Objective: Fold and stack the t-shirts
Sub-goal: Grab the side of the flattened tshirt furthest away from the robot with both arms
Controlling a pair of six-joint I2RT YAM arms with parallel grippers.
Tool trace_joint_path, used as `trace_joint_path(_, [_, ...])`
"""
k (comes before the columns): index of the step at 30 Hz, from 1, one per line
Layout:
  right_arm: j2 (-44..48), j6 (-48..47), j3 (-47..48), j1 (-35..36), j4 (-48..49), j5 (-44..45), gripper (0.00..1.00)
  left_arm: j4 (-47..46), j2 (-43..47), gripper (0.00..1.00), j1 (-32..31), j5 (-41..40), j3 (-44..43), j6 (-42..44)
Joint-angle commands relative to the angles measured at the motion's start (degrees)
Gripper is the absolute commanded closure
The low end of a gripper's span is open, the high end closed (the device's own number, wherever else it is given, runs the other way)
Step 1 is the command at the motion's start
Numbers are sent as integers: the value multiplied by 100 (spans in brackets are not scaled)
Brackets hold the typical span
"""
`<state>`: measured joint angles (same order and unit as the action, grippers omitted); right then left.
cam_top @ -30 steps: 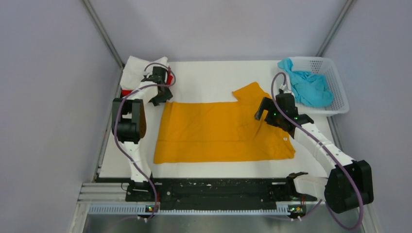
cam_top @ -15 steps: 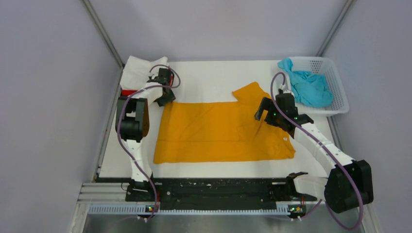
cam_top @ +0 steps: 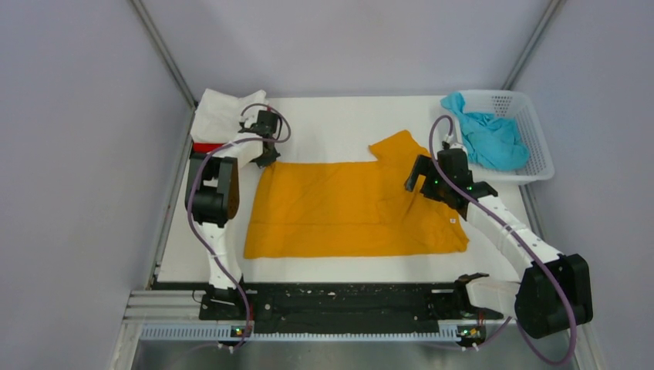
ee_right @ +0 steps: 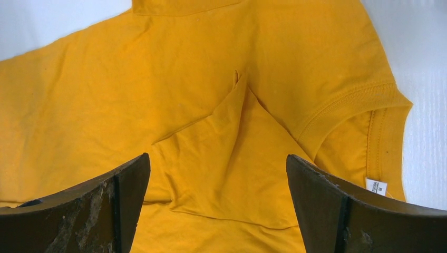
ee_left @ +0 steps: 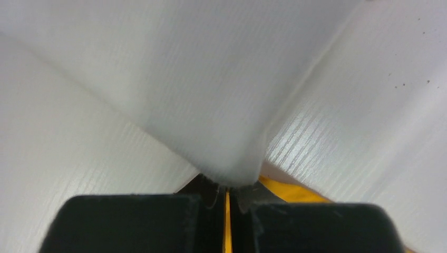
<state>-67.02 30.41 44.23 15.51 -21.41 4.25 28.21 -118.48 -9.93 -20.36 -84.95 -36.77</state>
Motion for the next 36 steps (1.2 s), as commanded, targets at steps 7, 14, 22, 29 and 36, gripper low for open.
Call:
trace_joint_path(7, [-995,-343,1017,-33,370,259,1,331,498,100,-35,-373,179,249])
trace_joint_path(14, [-2893,-680,2959,-43,513,554,2,189,886,100,-35,-397,347,535])
trace_joint_path(22, [-5260,-1073,5220,-37,274,954,9,139,982,100,-42,-377,420,706])
trace_joint_path(29, [-6740,-1363,6933,-36,-50,1220,20,127,1040,100,-42,-381,438,742])
trace_joint_path(36, [-7319,-1553,7421,23,-424,1666,33,133,1011,100,-52,-344,448,724])
